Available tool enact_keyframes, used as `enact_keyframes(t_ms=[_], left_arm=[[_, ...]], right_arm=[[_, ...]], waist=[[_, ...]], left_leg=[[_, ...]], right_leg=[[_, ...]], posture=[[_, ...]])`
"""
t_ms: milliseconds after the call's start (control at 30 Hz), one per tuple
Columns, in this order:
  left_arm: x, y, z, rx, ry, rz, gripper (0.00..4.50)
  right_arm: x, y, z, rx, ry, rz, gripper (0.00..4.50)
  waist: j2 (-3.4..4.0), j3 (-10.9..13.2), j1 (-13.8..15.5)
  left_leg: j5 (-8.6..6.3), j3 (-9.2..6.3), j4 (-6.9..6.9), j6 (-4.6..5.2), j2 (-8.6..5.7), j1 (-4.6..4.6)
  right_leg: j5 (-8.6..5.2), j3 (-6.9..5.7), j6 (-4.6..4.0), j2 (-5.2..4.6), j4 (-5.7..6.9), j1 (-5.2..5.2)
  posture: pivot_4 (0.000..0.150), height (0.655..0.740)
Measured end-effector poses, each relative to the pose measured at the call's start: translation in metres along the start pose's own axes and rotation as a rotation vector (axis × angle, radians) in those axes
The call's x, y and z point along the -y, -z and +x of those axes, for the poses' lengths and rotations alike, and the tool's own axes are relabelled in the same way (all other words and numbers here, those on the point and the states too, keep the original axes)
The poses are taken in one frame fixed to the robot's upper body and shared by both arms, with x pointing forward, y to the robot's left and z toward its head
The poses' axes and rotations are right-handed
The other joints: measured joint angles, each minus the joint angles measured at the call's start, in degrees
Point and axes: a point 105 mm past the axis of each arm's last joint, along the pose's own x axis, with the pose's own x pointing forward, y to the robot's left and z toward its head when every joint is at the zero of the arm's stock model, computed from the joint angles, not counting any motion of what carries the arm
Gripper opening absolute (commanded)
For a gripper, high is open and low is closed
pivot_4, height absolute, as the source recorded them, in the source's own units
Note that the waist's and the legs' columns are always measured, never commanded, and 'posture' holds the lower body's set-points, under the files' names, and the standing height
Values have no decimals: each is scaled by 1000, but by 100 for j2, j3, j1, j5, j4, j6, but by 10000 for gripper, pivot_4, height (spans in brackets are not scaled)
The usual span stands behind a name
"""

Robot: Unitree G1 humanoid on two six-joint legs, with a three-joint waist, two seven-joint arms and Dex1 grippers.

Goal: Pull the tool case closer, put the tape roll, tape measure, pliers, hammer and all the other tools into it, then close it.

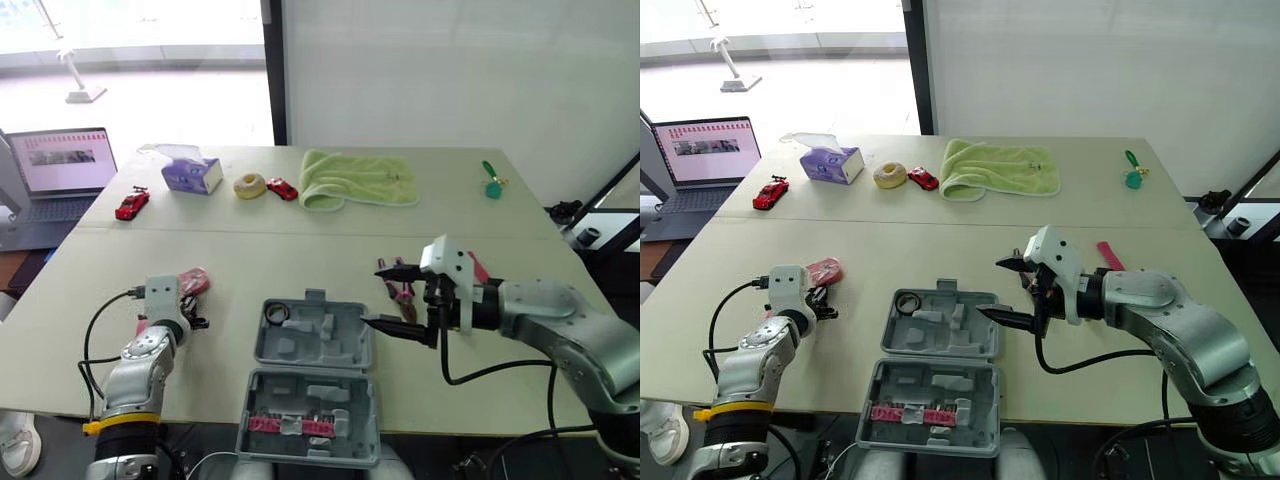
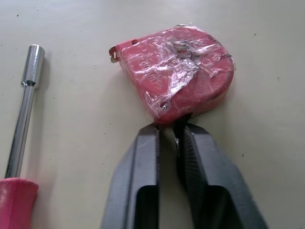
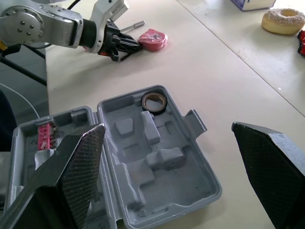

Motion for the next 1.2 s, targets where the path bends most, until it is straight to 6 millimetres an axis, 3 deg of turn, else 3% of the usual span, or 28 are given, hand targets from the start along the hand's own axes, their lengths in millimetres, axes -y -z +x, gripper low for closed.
enact_keyframes(t_ms=[300, 400, 633, 933, 1067, 1200], left_arm=[[1, 2, 1, -3, 17, -9, 147], [4, 7, -7, 5, 67, 9, 147], [11, 33, -54, -35, 296, 217, 147], [-22, 48, -98, -167, 469, 386, 147], [-35, 50, -119, -257, 604, 460, 147], [-33, 55, -129, -284, 676, 433, 147]], right_arm=[[0, 3, -1, -9, 10, 7, 45000], [0, 8, -3, -27, 16, 17, 45000], [1, 13, -7, -43, 32, 30, 45000], [-2, 12, -5, -38, 13, 16, 45000], [6, 11, -5, -34, 17, -3, 45000], [9, 10, -3, -30, 14, -20, 45000]], waist=[[20, -11, -1], [20, -12, -3], [24, -14, -31], [19, -11, -127], [17, -8, -191], [13, -2, -166]], left_leg=[[0, 0, 0, 0, -1, 2], [0, 1, -4, 0, -1, 1], [0, 2, -14, 0, 1, 2], [-1, 6, -17, 1, 4, -8], [-1, 12, -21, 1, 5, -11], [-1, 15, -22, 1, 6, -18]], right_leg=[[0, 0, 0, 0, -2, 3], [0, 0, 0, -2, -13, 6], [-2, 1, -4, -2, -24, 4], [-14, 3, -28, -3, -50, 1], [-12, 5, -32, -3, -53, -10], [-12, 7, -32, -4, -53, -14]], posture=[[1500, 7400], [1500, 7400], [1500, 7400], [1500, 7400], [1500, 7400], [1500, 7400]])
